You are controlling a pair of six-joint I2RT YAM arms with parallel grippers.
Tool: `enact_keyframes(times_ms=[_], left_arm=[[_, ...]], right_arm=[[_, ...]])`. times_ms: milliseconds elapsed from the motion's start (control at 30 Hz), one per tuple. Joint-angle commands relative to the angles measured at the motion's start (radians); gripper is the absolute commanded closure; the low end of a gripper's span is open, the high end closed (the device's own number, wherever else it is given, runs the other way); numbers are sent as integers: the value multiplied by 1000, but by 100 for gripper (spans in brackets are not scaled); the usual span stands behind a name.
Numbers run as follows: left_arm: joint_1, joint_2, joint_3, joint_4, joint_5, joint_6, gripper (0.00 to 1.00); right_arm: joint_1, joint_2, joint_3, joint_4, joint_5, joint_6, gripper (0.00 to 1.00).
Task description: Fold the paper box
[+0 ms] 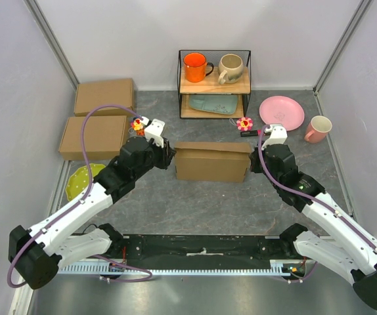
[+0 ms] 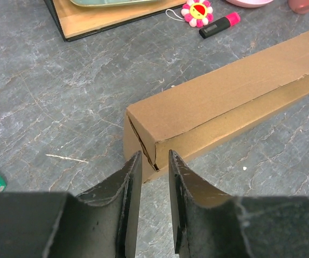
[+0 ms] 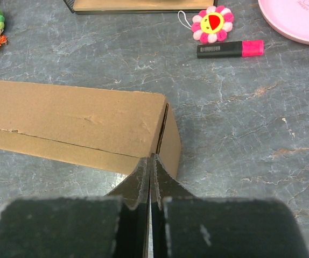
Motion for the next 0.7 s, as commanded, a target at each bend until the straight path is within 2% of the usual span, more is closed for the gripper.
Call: enact_keyframes(times_ms=[0, 667], left_arm=[[-6, 13, 42, 11, -33, 40, 67], [-6, 53, 70, 44, -31, 57, 71]], right_arm=[[4, 21, -1, -80, -7, 11, 100], [5, 12, -15, -77, -12, 4, 100]])
